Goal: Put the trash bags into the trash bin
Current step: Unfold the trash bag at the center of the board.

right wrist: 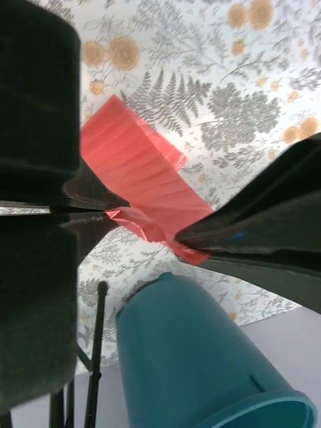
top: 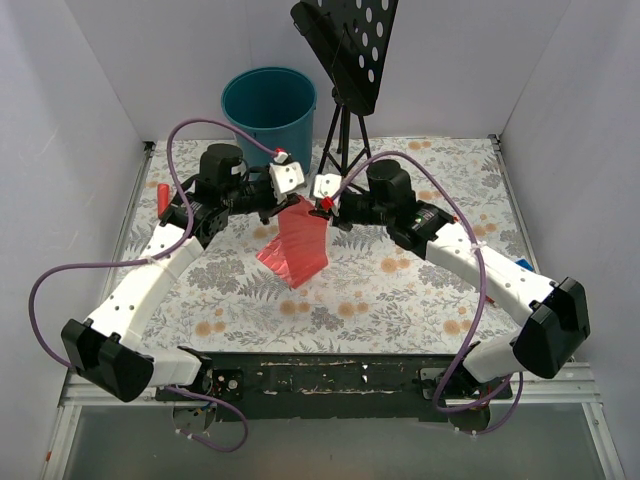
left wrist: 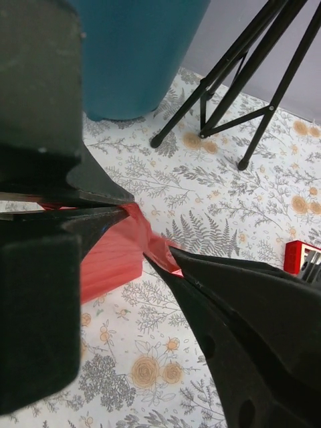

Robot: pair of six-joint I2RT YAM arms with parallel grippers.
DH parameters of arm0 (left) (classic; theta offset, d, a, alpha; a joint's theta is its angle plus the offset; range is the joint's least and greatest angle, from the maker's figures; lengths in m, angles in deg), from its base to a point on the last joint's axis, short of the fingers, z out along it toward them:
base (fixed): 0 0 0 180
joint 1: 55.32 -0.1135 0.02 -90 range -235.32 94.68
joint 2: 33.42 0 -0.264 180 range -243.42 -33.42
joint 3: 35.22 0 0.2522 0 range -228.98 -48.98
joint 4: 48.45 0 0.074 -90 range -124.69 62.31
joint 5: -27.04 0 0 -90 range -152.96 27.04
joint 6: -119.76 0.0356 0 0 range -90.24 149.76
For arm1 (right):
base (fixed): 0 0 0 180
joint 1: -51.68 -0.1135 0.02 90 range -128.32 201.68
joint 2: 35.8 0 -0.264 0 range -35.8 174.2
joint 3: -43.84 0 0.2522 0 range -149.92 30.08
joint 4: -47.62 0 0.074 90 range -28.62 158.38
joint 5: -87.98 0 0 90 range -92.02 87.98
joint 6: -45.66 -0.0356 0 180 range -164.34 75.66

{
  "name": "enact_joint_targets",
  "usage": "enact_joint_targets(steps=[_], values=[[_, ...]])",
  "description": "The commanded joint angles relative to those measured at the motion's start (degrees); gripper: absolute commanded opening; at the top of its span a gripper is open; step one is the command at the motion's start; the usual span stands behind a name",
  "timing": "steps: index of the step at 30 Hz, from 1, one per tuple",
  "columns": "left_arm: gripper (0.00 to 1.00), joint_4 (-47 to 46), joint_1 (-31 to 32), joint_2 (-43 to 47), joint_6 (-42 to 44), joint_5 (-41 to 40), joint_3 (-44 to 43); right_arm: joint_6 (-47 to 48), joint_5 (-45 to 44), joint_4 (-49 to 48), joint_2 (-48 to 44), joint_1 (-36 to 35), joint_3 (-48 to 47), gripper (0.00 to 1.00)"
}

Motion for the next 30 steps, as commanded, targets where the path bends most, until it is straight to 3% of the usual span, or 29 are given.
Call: enact_joint_targets(steps=[1, 6, 11, 14, 21, 26, 30], values=[[0.0, -2.6, 1.3, 1.8, 5.3, 1.2, 1.5, -7.4, 7.0, -2.8, 0.3, -0.4, -7.6, 0.01], [0.0, -16.8, 5.6, 6.9, 15.3, -2.0, 9.4, -15.8, 12.6, -1.4, 4.5, 0.2, -12.3, 0.01], [0.0, -22.5, 6.5, 10.5, 22.1, 0.5, 11.9, -14.2, 10.4, 0.1, 5.8, 0.6, -10.0, 0.01], [0.0, -20.0, 6.5, 11.0, 27.4, 1.5, 12.9, -13.9, 10.7, 0.2, 4.5, 0.8, -9.1, 0.01], [0.0, -10.0, 6.8, 8.6, 35.5, 2.9, 14.5, -16.4, 10.7, 1.7, 4.4, 1.2, -16.7, 0.01], [0.0, -7.3, 7.6, 9.2, 39.3, 2.1, 13.7, -16.9, 9.9, 0.8, 5.2, 6.9, -12.7, 0.01], [0.0, -7.4, 7.6, 9.2, 40.1, 1.6, 11.8, -15.2, 11.0, 1.9, 5.6, 6.8, -10.1, 0.01]])
